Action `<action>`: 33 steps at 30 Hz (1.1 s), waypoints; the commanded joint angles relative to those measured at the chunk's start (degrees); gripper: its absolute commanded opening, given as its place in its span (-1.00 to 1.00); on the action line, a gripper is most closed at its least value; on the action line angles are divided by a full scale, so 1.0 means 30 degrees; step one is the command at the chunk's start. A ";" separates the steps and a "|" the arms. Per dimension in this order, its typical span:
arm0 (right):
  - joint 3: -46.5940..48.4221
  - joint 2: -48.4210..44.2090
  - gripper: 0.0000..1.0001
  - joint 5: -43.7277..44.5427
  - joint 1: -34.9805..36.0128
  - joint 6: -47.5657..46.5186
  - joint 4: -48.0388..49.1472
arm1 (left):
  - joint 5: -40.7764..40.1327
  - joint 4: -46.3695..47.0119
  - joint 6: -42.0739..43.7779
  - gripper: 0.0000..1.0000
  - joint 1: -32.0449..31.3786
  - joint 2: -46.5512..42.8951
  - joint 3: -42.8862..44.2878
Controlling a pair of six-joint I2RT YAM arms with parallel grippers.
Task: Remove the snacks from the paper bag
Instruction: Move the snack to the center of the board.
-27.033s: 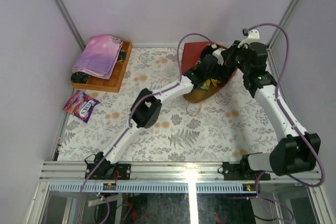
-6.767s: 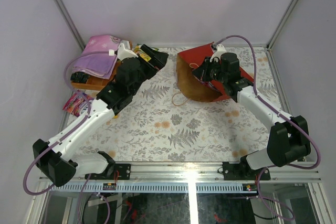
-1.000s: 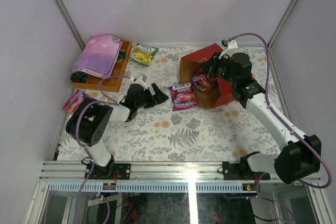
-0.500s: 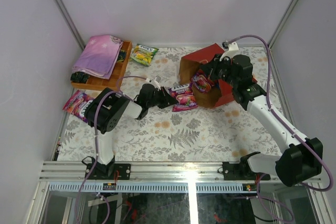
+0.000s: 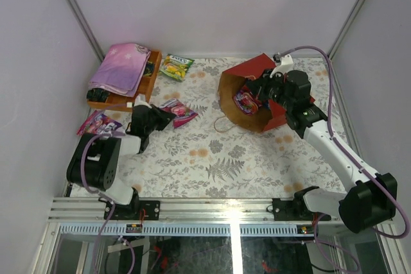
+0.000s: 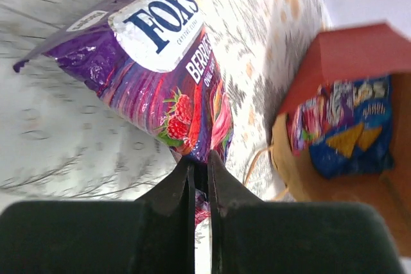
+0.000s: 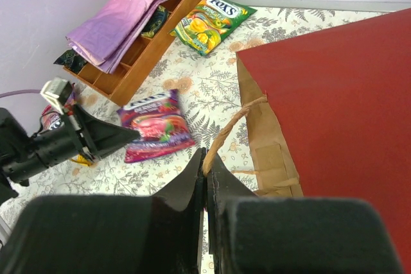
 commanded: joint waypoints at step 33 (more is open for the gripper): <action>0.0160 -0.0900 -1.00 -0.0821 0.0128 -0.0406 0.0416 | -0.7127 -0.1344 -0.7129 0.18 -0.0075 0.5589 0.7150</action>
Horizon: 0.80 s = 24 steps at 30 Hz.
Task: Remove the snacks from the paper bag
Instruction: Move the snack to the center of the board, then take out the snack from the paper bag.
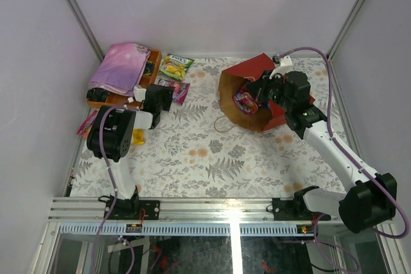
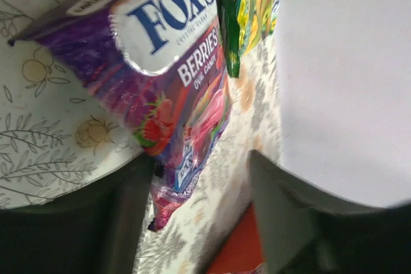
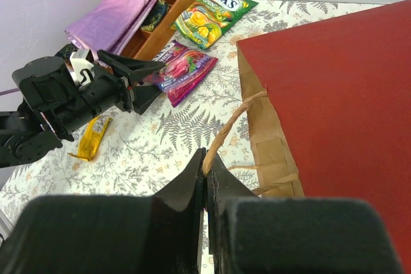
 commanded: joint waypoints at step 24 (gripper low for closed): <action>-0.0127 -0.1837 -1.00 -0.0797 0.0129 -0.0088 0.0549 | 0.3668 -0.3972 1.0810 0.39 -1.0511 0.1756 0.5861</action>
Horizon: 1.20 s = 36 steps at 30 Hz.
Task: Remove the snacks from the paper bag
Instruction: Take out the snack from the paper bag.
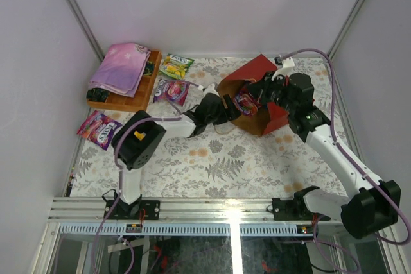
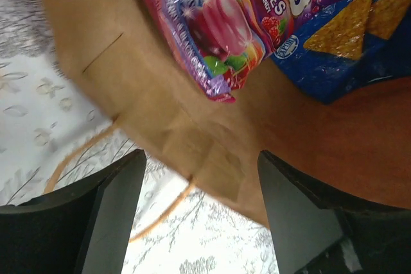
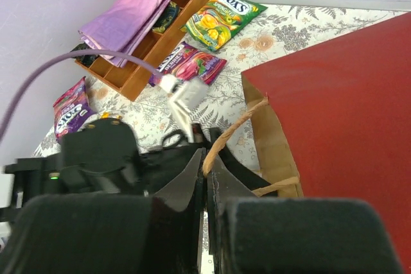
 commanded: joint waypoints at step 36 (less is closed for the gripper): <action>-0.0276 -0.1248 -1.00 0.0011 0.0123 -0.0617 0.0655 | -0.4149 -0.3424 0.2386 0.00 -0.0255 0.8065 0.8812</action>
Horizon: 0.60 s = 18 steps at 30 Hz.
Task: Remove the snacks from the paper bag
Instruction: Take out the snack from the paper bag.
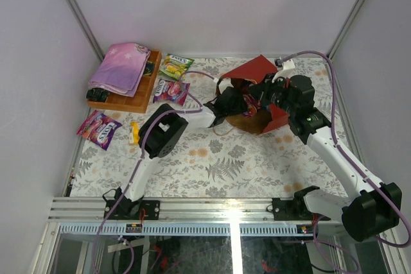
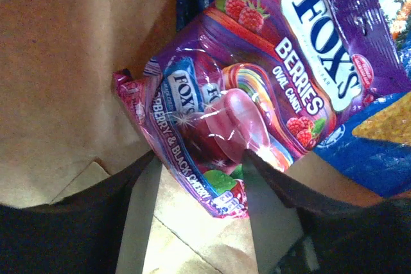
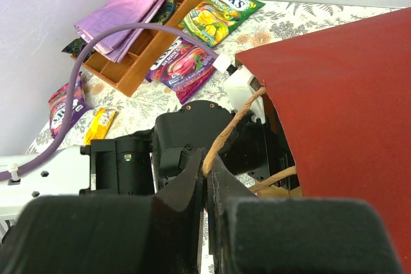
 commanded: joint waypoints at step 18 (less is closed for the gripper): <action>0.0160 -0.0798 -1.00 0.0488 0.0112 -0.0377 0.0832 | 0.5579 0.1356 0.4349 -1.00 0.1470 -1.0635 -0.8592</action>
